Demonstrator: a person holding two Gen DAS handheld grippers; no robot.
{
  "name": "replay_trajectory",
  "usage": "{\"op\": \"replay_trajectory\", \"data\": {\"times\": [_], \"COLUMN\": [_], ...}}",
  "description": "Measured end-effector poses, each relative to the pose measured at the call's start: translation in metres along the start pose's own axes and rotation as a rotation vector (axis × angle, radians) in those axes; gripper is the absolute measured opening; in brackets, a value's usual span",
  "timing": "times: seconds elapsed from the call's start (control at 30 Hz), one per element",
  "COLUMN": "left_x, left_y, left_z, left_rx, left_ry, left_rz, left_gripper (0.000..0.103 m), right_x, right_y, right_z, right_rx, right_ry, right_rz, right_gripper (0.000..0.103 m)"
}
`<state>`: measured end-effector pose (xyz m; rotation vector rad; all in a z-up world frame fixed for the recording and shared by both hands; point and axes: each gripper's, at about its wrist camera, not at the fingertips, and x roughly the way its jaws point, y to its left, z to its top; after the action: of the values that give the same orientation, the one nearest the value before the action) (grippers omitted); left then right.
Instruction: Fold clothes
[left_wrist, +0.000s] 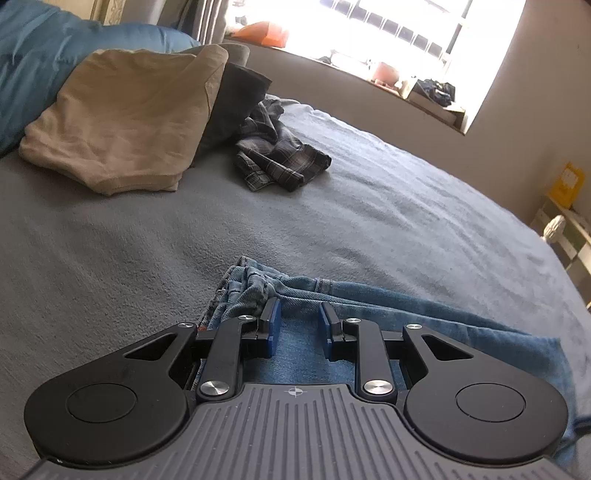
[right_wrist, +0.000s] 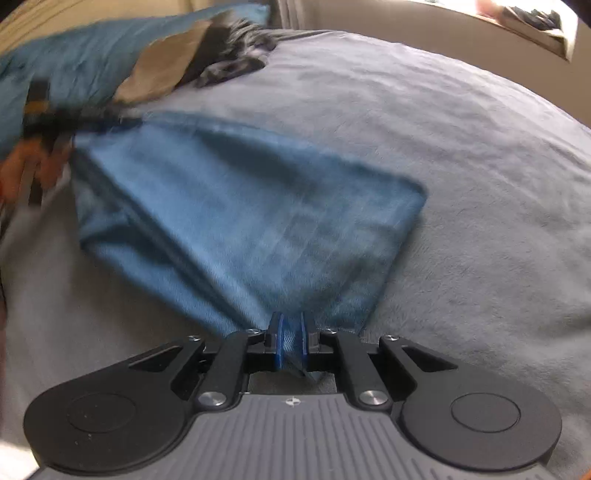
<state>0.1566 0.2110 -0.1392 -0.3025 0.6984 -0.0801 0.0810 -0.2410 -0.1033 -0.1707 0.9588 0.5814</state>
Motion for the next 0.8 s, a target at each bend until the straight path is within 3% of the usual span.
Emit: {"op": "replay_trajectory", "data": {"times": [0.1,0.17,0.23,0.4,0.53,0.7,0.8], "left_x": [0.001,0.001,0.0,-0.025,-0.044,-0.026,-0.007], "left_y": [-0.001,-0.002,-0.004,-0.019,-0.035,-0.049,-0.035], "left_z": [0.0,-0.001,0.001,0.005,0.005,-0.007,-0.011], "left_rx": [-0.006,-0.003,0.016,0.162,0.248,0.331,0.276], "left_ry": [-0.001,-0.005,-0.005,-0.078,-0.122,-0.012,0.053], "left_rz": [0.007,0.011,0.01,0.04,-0.02,-0.035,0.046], "left_gripper": [0.025,0.025,0.025,0.033,0.037,0.038,0.038], "right_x": [-0.015,-0.005,0.02,-0.009,-0.028,0.009,0.047], "right_y": [0.013,0.019,0.022,0.013,-0.019,-0.051,-0.066], "right_z": [0.008,0.005,-0.005,0.012,0.04,0.063,0.061], "right_rx": [-0.047,-0.084,-0.139,-0.059,0.086,0.189,0.247], "right_ry": [-0.062,-0.049,0.038,-0.066,-0.193,-0.219,-0.153], "right_rz": [0.058,0.061,0.014,0.111,0.121,0.043,0.005], "right_gripper": [0.009,0.009,0.009,0.01,0.012,0.014,0.013]}}
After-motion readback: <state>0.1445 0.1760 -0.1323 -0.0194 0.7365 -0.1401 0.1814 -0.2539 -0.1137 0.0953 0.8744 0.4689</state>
